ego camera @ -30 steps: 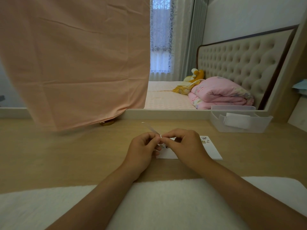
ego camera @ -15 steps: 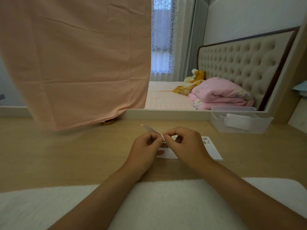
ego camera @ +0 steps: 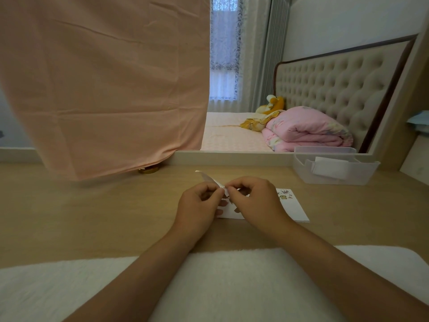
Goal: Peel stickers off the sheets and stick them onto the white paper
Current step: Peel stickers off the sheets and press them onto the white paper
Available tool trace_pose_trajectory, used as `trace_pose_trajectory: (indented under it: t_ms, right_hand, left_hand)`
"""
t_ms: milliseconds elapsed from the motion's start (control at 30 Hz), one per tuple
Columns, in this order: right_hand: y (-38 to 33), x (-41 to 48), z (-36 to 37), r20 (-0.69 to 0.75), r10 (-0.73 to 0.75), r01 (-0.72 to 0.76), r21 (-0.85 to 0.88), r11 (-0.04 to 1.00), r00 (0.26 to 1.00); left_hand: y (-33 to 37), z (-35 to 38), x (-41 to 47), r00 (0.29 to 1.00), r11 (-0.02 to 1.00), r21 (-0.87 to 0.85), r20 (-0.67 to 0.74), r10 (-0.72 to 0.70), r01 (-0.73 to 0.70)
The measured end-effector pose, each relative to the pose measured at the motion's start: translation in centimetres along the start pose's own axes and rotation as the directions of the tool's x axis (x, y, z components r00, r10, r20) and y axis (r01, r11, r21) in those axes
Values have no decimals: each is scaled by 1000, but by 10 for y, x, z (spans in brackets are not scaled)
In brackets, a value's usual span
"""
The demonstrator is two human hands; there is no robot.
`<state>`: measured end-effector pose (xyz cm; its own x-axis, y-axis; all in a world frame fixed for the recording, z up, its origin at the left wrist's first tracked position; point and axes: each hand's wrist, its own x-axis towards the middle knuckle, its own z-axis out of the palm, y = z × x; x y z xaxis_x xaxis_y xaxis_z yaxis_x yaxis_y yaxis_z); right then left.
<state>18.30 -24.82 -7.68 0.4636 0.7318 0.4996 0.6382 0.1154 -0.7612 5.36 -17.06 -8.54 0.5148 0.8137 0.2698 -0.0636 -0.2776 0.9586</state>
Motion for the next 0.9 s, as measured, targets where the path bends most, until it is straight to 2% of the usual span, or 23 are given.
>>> trace_pose_trajectory:
  t_ms: [67, 167, 500, 800, 900]
  right_hand:
    - [0, 0, -1, 50, 83, -87, 84, 993, 995]
    - [-2, 1, -4, 86, 110, -120, 127, 985, 990]
    - [0, 5, -11, 74, 22, -20, -34, 999, 997]
    - [-9, 7, -15, 119, 161, -165, 26, 986, 980]
    - [-13, 6, -16, 122, 236, -246, 76, 966, 964]
  left_hand:
    - [-1, -1, 0, 1000, 999, 34, -8, 27, -27]
    - [-1, -3, 1, 998, 995, 77, -13, 62, -61]
    - [1, -4, 2, 990, 968, 211, 7, 141, -139]
    - [2, -6, 2, 990, 969, 207, 15, 138, -139]
    - [3, -4, 0, 996, 990, 108, 0, 89, -88]
